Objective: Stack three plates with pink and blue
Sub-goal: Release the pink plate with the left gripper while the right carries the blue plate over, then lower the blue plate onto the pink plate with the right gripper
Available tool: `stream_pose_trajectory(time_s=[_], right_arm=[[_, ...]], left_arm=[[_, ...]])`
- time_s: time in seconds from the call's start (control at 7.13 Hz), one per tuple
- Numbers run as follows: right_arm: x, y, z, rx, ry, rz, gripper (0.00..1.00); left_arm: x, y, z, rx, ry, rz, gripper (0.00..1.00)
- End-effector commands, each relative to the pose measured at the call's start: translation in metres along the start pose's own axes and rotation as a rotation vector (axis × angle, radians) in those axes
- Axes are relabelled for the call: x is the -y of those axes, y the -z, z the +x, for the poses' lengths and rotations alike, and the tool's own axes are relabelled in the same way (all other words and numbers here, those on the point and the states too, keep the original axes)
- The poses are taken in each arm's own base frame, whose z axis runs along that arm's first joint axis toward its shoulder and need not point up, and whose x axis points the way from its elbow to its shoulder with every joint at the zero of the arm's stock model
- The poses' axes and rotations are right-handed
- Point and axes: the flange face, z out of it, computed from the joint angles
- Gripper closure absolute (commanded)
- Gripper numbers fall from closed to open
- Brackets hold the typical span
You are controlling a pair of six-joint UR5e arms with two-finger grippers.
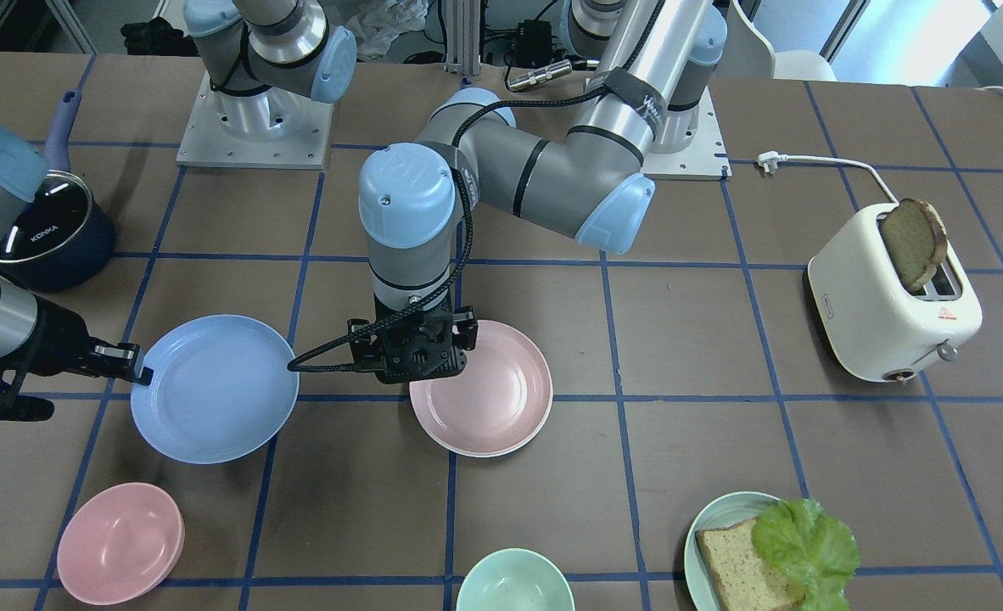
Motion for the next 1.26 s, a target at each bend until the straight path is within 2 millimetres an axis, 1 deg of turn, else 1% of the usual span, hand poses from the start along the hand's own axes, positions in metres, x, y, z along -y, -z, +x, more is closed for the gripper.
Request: stream_pose_trajectory(time_s=[0.0,0.14,0.28,0.42,0.56,0.7,0.84,0.98,1.12], right_arm=[[-0.002,-0.004,-0.062,-0.028,-0.001,0.005,1.0],[-0.006,-0.001,-0.1,-0.041,-0.035,0.024,1.0],[-0.012,-0.01,-0.133,-0.044,-0.065,0.014,1.0],[-0.02,-0.018,-0.172,-0.048,-0.117,0.021,1.0],[-0.03,-0.029,-0.212,-0.058,-0.126,0.038,1.0],[-0.038,-0.039,-0.248,-0.058,-0.155,0.07,1.0],[-0.052,-0.061,-0.279,-0.065,-0.161,0.051,1.0],[-0.066,-0.073,-0.306,-0.073,-0.141,0.037,1.0],[-0.07,-0.08,-0.312,-0.077,-0.163,0.025,1.0]], left_arm=[[0.026,0.053,-0.09,0.036,-0.096,-0.085,0.0],[0.022,0.085,-0.125,0.041,-0.127,-0.119,0.0],[0.011,0.116,-0.149,0.044,-0.129,-0.132,0.0],[-0.008,0.145,-0.164,0.047,-0.129,-0.151,0.0],[-0.032,0.175,-0.173,0.051,-0.198,-0.149,0.0],[-0.046,0.201,-0.175,0.039,-0.238,-0.102,0.0],[-0.053,0.207,-0.175,0.036,-0.227,-0.088,0.0],[-0.048,0.2,-0.178,0.031,-0.208,-0.042,0.0],[-0.041,0.193,-0.183,0.026,-0.188,0.018,0.0]])
